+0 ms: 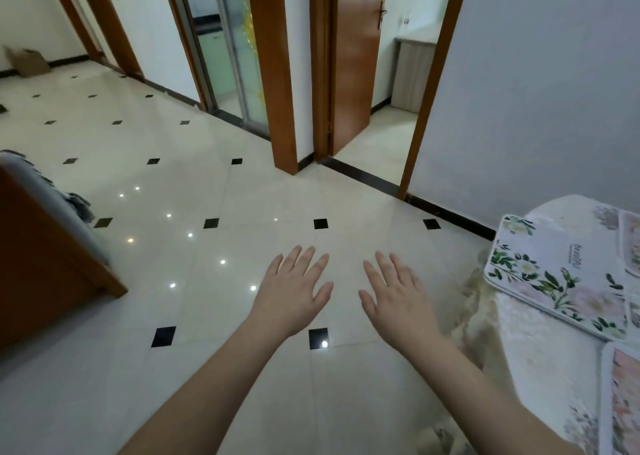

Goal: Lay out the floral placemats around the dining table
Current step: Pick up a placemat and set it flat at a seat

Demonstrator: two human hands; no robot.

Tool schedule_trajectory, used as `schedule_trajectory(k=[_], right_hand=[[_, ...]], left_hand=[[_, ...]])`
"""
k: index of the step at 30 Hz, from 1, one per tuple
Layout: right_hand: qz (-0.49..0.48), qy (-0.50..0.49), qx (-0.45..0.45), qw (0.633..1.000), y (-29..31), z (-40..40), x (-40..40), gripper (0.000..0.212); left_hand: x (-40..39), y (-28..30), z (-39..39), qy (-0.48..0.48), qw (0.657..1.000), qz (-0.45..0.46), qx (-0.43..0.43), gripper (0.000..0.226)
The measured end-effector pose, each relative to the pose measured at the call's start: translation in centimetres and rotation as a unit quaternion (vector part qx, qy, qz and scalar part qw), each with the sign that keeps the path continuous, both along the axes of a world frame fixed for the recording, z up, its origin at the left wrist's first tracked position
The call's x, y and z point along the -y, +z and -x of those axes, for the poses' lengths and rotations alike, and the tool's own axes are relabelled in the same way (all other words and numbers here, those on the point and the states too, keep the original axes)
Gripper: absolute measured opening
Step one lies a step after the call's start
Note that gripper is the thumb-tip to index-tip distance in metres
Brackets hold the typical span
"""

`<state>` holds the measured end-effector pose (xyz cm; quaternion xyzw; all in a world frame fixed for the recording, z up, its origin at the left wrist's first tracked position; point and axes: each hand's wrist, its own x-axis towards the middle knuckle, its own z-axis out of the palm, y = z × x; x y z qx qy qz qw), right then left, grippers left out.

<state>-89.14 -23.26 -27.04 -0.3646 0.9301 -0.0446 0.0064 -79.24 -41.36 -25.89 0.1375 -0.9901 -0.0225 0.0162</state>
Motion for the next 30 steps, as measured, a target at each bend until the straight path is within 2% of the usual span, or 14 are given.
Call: schedule_trajectory(k=[6, 14, 23, 30], right_hand=[[-0.021, -0.004, -0.007, 1.000, -0.5, 0.9, 5.1, 0.060], [-0.031, -0.032, 0.002, 0.999, -1.2, 6.3, 6.4, 0.060], [-0.002, -0.098, 0.026, 0.995, -3.2, 17.2, 4.1, 0.060], [0.005, -0.159, 0.042, 0.986, -3.9, 26.9, -1.1, 0.060]], left_hand=[[5.9, -1.4, 1.3, 0.010, 0.999, -0.037, 0.018, 0.061], [7.1, -2.6, 7.2, -0.019, 0.999, -0.050, 0.005, 0.060], [6.4, -3.6, 21.1, -0.083, 0.996, -0.010, 0.029, 0.063], [2.2, -3.6, 33.2, -0.151, 0.988, 0.001, 0.042, 0.061]])
